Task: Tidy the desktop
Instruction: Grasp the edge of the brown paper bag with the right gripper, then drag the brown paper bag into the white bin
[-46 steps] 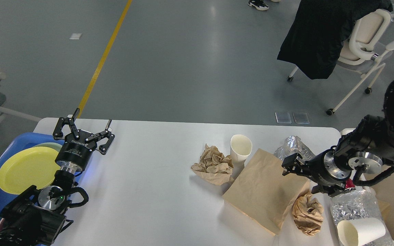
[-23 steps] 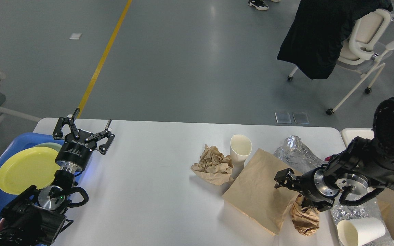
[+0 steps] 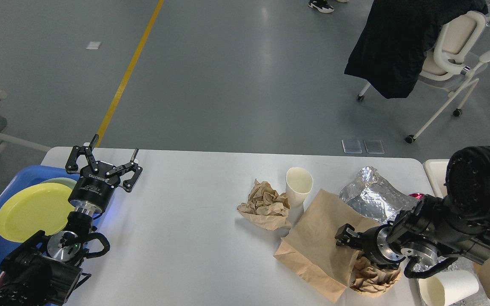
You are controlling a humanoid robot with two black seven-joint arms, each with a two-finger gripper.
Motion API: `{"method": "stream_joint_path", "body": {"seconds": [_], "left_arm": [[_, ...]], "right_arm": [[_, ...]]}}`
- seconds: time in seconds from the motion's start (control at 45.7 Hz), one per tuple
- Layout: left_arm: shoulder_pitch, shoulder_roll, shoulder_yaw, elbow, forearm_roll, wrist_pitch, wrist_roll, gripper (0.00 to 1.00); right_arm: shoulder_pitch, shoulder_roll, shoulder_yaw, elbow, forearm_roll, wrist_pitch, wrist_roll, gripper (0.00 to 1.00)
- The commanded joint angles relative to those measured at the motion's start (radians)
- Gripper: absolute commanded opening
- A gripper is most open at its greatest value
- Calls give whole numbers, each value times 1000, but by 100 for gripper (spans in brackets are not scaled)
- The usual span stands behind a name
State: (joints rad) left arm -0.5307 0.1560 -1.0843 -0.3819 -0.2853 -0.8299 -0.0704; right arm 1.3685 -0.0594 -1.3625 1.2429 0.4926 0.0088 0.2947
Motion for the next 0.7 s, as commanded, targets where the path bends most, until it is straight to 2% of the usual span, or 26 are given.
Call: {"method": "stream_joint_path", "body": {"seconds": [0.0,0.394,0.678], "left_arm": [[0,0,0,0,0,0,0,100],[0,0,0,0,0,0,0,100],[0,0,0,0,0,-1,1,100]], "right_arm": [[-11,16,13,1,3,-47,0,0],[14,-3,10,32,3,-49,0,0],[124,-65,6,142,-23,-38,3,0]]}}
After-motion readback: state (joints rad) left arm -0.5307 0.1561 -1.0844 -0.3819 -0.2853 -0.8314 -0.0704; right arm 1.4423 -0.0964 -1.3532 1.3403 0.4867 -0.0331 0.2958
